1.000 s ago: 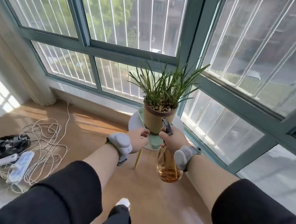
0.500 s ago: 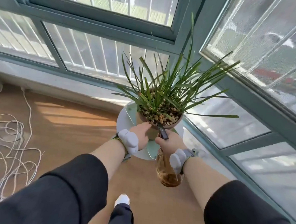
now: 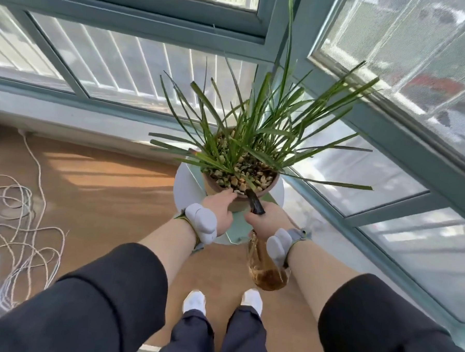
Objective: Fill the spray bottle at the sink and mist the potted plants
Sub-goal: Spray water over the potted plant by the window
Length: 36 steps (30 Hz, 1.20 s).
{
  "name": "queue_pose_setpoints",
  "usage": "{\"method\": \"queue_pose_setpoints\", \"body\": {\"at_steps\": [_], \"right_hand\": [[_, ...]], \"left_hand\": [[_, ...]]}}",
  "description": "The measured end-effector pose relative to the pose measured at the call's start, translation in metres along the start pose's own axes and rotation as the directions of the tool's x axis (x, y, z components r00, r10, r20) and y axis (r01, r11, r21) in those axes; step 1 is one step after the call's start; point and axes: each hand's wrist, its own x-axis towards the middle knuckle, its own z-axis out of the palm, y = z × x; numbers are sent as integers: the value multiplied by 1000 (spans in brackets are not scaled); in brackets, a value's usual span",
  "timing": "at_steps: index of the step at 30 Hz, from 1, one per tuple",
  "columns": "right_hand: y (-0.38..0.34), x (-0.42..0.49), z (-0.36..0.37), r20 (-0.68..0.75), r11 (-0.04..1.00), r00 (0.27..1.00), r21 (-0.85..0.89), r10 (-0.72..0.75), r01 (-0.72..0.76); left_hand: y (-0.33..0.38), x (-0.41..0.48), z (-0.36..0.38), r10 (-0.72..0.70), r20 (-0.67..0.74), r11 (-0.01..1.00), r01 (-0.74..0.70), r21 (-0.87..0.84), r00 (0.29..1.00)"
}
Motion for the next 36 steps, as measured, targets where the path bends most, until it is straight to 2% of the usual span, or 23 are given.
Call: {"method": "queue_pose_setpoints", "body": {"at_steps": [5,16,28,36], "right_hand": [[14,12,-17,43,998,997,-2,-61,61],[46,23,-36,13,998,998,8,-55,55],[46,35,-54,-62,992,990,-12,-125,125],[32,35,-57,69,985,984,-45,-164,168]], "left_hand": [[13,7,5,-35,14,999,35,-14,999],[40,18,16,-99,16,995,100,-10,995],[55,17,17,-164,5,986,164,-11,986],[58,18,10,-199,-81,980,198,-11,977]]}}
